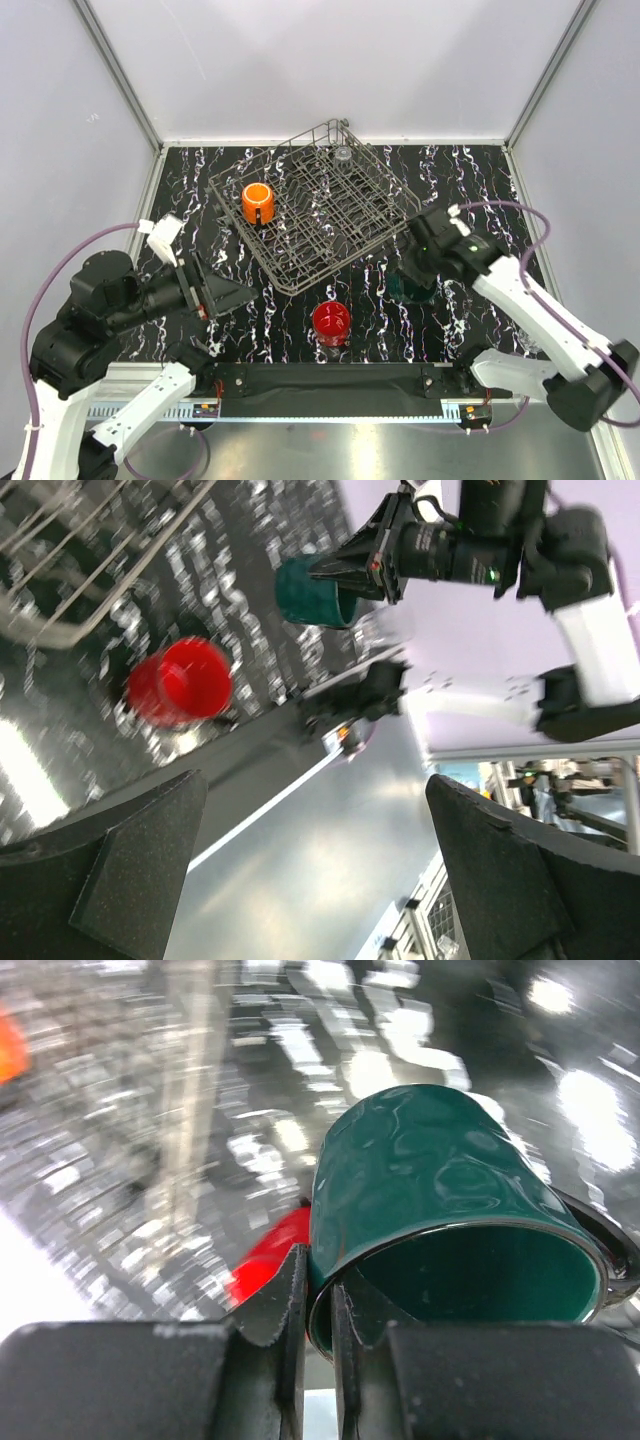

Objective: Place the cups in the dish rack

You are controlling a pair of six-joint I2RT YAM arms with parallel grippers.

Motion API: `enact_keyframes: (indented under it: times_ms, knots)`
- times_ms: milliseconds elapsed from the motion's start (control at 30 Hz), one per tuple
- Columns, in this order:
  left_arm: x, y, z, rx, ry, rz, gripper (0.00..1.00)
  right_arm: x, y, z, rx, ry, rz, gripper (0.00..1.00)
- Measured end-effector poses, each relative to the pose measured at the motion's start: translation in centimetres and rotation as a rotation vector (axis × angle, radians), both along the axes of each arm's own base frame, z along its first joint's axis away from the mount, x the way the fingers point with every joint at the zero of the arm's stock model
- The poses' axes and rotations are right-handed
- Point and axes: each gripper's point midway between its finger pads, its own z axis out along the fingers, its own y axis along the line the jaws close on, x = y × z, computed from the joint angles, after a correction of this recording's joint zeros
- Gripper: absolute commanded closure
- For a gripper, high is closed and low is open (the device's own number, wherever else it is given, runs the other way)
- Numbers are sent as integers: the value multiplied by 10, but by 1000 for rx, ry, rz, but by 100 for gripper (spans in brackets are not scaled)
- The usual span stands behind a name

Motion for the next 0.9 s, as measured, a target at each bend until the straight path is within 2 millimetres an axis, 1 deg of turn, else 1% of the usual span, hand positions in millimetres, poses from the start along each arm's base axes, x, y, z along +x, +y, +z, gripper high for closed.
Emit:
enact_keyframes:
  times_ms: [133, 267, 467, 533, 600, 667, 733, 800, 900]
  knots:
    - [15, -12, 21, -76, -60, -10, 1, 8, 12, 62, 137, -195, 104, 100]
    - [33, -28, 36, -168, -100, -21, 1, 15, 25, 113, 278, -290, 197, 100]
    - [68, -52, 58, -246, -150, -47, 1, 20, 64, 171, 521, -344, 349, 100]
    - [77, -58, 64, -260, -175, -59, 1, 22, 71, 190, 614, -364, 361, 100]
    - [84, -63, 71, -275, -202, -71, 1, 27, 78, 216, 735, -405, 366, 100]
    - [86, -66, 79, -295, -237, -84, 1, 32, 84, 241, 862, -454, 373, 100]
    - [85, -69, 90, -327, -284, -101, 1, 35, 88, 261, 980, -487, 378, 100]
    - [83, -71, 99, -359, -323, -118, 1, 37, 90, 271, 1059, -500, 378, 100]
    - [78, -77, 107, -394, -358, -149, 1, 39, 90, 285, 1169, -500, 369, 100]
